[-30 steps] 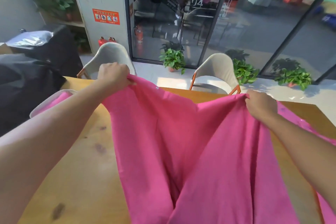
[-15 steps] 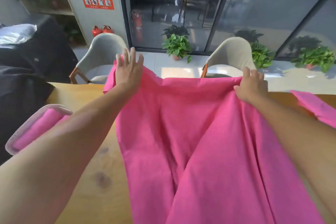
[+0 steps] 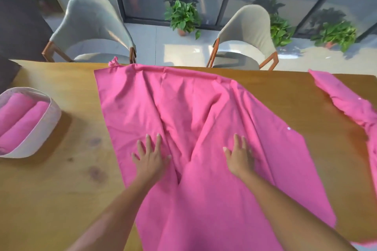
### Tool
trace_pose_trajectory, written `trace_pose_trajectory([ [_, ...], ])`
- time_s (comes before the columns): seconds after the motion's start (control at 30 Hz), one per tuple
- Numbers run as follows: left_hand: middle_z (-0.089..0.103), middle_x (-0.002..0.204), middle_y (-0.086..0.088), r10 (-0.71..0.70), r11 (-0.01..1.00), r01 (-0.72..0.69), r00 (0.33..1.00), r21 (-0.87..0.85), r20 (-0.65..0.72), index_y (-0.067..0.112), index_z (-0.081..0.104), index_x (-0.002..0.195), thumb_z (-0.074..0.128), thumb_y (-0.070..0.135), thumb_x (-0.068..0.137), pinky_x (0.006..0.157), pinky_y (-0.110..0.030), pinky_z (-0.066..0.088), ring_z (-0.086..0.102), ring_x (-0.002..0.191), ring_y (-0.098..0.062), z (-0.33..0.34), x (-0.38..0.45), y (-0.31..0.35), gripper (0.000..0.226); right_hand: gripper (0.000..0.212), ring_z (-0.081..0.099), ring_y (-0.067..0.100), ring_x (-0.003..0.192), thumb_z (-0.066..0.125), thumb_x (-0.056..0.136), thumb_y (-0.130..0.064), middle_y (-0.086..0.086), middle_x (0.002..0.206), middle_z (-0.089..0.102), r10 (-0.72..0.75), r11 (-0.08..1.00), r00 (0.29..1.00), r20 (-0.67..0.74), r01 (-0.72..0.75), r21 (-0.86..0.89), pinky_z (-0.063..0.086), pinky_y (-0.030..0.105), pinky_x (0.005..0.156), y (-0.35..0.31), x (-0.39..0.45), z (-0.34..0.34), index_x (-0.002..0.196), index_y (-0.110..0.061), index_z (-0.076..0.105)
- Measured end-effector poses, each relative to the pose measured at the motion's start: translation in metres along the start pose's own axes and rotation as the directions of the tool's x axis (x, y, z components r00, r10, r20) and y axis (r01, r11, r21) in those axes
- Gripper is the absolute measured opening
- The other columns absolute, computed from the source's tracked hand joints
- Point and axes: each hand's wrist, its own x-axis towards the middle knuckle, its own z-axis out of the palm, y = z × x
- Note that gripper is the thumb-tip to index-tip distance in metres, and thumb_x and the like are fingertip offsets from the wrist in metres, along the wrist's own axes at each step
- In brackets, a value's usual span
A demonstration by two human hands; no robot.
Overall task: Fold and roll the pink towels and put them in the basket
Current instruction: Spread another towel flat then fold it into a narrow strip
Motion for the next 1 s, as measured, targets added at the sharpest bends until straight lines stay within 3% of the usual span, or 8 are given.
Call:
trace_pose_trajectory([
  [0.07, -0.025, 0.166, -0.003, 0.010, 0.998, -0.012, 1.000, 0.054, 0.023, 0.037, -0.015, 0.158, 0.030, 0.066, 0.099, 0.118, -0.068, 0.004, -0.017, 0.153, -0.040, 0.007, 0.001, -0.011, 0.080, 0.071, 0.022, 0.037, 0.148, 0.040, 0.100, -0.056, 0.012, 0.164, 0.018, 0.118, 0.993, 0.992, 0.054, -0.119, 0.020, 0.026, 0.051, 0.117, 0.032, -0.006, 0.005, 0.159, -0.023, 0.018],
  [0.13, -0.032, 0.163, -0.001, 0.019, 0.995, -0.023, 0.999, 0.095, 0.040, 0.039, -0.020, 0.156, 0.026, 0.067, 0.099, 0.118, -0.067, -0.001, -0.023, 0.151, -0.039, 0.006, 0.004, -0.022, 0.078, 0.072, 0.018, 0.037, 0.149, 0.037, 0.100, -0.058, 0.012, 0.165, 0.017, 0.123, 0.992, 0.987, 0.107, -0.121, -0.027, 0.022, 0.050, 0.120, 0.062, -0.009, 0.007, 0.159, -0.023, 0.017],
  [0.33, -0.004, 0.169, -0.014, -0.078, 0.989, 0.086, 0.994, 0.117, -0.070, 0.022, 0.010, 0.162, 0.042, 0.033, 0.101, 0.122, -0.060, 0.007, -0.002, 0.152, -0.047, -0.017, 0.005, 0.030, 0.070, 0.050, 0.044, 0.039, 0.131, 0.050, 0.102, -0.030, 0.021, 0.145, 0.046, 0.025, 0.994, 0.990, -0.142, -0.010, 0.111, 0.039, 0.045, 0.105, 0.104, 0.004, -0.015, 0.144, -0.004, 0.045],
  [0.5, 0.002, 0.168, -0.014, 0.170, 0.977, -0.151, 0.977, 0.151, -0.125, 0.018, 0.015, 0.160, 0.049, 0.038, 0.099, 0.122, -0.051, 0.011, 0.006, 0.153, -0.039, -0.002, -0.009, 0.140, 0.073, 0.044, 0.049, 0.040, 0.122, 0.052, 0.096, -0.005, 0.023, 0.135, 0.053, 0.195, 0.973, 0.954, -0.227, -0.160, 0.164, 0.044, 0.047, 0.093, 0.173, 0.041, -0.038, 0.140, -0.001, 0.045],
  [0.63, 0.012, 0.167, -0.010, 0.314, 0.938, -0.289, 0.942, 0.190, -0.119, 0.020, 0.024, 0.158, 0.050, 0.034, 0.097, 0.122, -0.048, 0.018, 0.011, 0.153, -0.032, 0.028, -0.012, 0.232, 0.068, 0.055, 0.044, 0.039, 0.128, 0.066, 0.092, -0.025, 0.021, 0.139, 0.047, 0.511, 0.840, 0.853, -0.111, -0.467, 0.278, 0.043, 0.049, 0.097, 0.250, 0.078, -0.050, 0.136, -0.003, 0.043],
  [0.7, 0.009, 0.169, -0.006, 0.311, 0.940, -0.297, 0.949, 0.170, -0.056, 0.025, 0.021, 0.160, 0.048, 0.037, 0.099, 0.121, -0.048, 0.018, 0.009, 0.154, -0.031, 0.046, -0.009, 0.273, 0.067, 0.059, 0.049, 0.038, 0.122, 0.073, 0.087, -0.041, 0.020, 0.132, 0.053, 0.549, 0.805, 0.836, -0.001, -0.529, 0.267, 0.044, 0.047, 0.095, 0.277, 0.092, -0.052, 0.126, -0.004, 0.049],
  [0.83, -0.006, 0.169, 0.001, 0.207, 0.967, -0.213, 0.976, 0.141, 0.062, 0.039, 0.006, 0.160, 0.044, 0.050, 0.101, 0.119, -0.057, 0.023, 0.003, 0.154, -0.037, 0.079, 0.005, 0.324, 0.071, 0.023, 0.064, 0.037, 0.099, 0.069, 0.090, -0.024, 0.020, 0.103, 0.069, 0.269, 0.885, 0.963, 0.020, -0.255, 0.389, 0.045, 0.040, 0.078, 0.300, 0.121, -0.061, 0.096, -0.003, 0.063],
  [1.0, -0.014, 0.167, 0.002, 0.057, 0.973, -0.078, 0.993, 0.218, 0.104, 0.042, -0.002, 0.158, 0.040, 0.059, 0.099, 0.116, -0.062, 0.023, -0.002, 0.151, -0.045, 0.098, 0.013, 0.350, 0.074, 0.012, 0.060, 0.038, 0.097, 0.055, 0.091, -0.001, 0.019, 0.107, 0.062, 0.213, 0.873, 0.896, -0.391, 0.005, 0.488, 0.035, 0.044, 0.077, 0.294, 0.202, -0.150, 0.102, -0.003, 0.057],
])
